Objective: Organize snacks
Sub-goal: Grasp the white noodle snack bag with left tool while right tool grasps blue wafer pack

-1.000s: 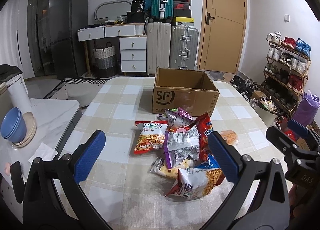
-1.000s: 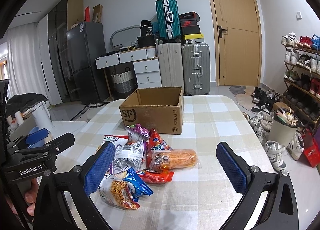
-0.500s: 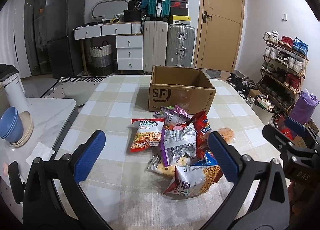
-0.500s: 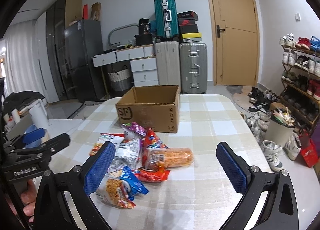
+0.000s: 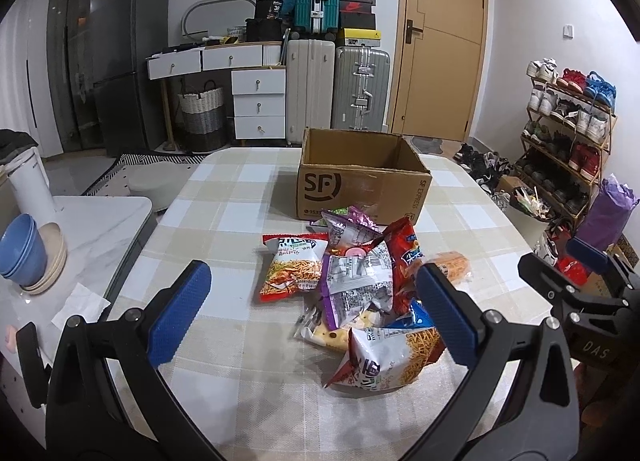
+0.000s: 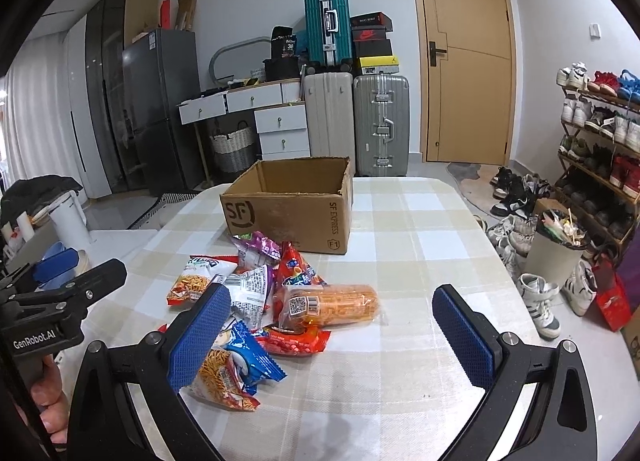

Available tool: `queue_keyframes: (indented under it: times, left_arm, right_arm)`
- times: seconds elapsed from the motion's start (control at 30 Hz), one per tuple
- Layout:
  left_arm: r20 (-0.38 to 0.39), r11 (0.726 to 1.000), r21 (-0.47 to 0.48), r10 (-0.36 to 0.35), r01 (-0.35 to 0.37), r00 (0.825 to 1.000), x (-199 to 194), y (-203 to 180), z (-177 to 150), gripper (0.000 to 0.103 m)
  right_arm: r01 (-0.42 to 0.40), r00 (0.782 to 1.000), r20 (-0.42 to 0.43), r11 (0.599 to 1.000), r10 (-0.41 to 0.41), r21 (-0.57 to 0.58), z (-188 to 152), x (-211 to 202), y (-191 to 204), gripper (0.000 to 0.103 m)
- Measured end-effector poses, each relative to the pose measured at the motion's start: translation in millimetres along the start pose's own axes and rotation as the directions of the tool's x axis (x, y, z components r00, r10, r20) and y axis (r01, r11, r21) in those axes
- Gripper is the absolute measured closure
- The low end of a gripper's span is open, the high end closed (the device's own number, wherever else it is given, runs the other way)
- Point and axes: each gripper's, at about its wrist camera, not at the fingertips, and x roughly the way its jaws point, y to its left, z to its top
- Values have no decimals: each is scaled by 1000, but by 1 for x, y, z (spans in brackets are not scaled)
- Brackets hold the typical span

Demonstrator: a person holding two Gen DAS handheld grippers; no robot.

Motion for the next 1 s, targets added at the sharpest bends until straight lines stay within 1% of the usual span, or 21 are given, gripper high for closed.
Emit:
queue_keyframes:
  times: [0.07, 0.13, 0.2, 0.27, 0.37, 0.47, 0.57, 0.7, 0.73, 0.8, 0.83, 0.93, 1.0]
  left_arm:
    - [-8, 1000, 3, 3, -3, 1000, 2, 0, -2, 0]
    - [-21, 1000, 5, -20, 20, 1000, 5, 0, -4, 1]
    - [-30, 998, 8, -69, 69, 997, 10, 0, -9, 1]
    - [-59, 992, 28, -120, 121, 991, 17, -2, -17, 1]
    - [-101, 989, 80, -118, 127, 988, 29, -12, -35, 1]
    - [-141, 984, 75, -148, 160, 979, 41, -20, -49, 1]
    - [-172, 981, 86, -155, 171, 973, 54, -33, -58, 1]
    - [-201, 978, 126, -137, 164, 970, 74, -52, -69, 2]
    - [-215, 979, 127, -132, 162, 968, 80, -54, -72, 5]
    - [-243, 975, 117, -154, 187, 958, 91, -57, -78, 25]
    - [-249, 973, 104, -175, 206, 953, 95, -57, -80, 29]
    - [-254, 969, 89, -202, 231, 946, 98, -55, -80, 35]
    - [-254, 966, 90, -213, 242, 944, 97, -53, -80, 42]
  right_arm:
    - [-5, 1000, 0, 1000, 5, 1, -1, 0, 0, 0]
    - [-16, 1000, -2, 1000, 16, 1, -2, 1, -1, 0]
    - [-11, 1000, -8, 1000, 11, 3, -3, 3, -2, 0]
    - [-13, 1000, -17, 1000, 13, 11, -6, 6, -4, 0]
    - [-20, 1000, -20, 999, 21, 33, -9, 9, -11, 0]
    - [-20, 1000, -20, 998, 21, 53, -11, 12, -18, 0]
    - [-27, 999, -29, 997, 30, 78, -14, 16, -27, 0]
    - [-31, 998, -42, 995, 36, 99, -18, 22, -35, 0]
    - [-34, 998, -45, 994, 39, 103, -19, 23, -36, 0]
    - [-40, 998, -52, 993, 46, 110, -21, 27, -39, 0]
    - [-52, 997, -59, 992, 59, 116, -22, 30, -40, 0]
    - [-81, 991, -94, 987, 94, 137, -27, 40, -41, 0]
    - [-106, 984, -128, 981, 128, 161, -32, 47, -40, 0]
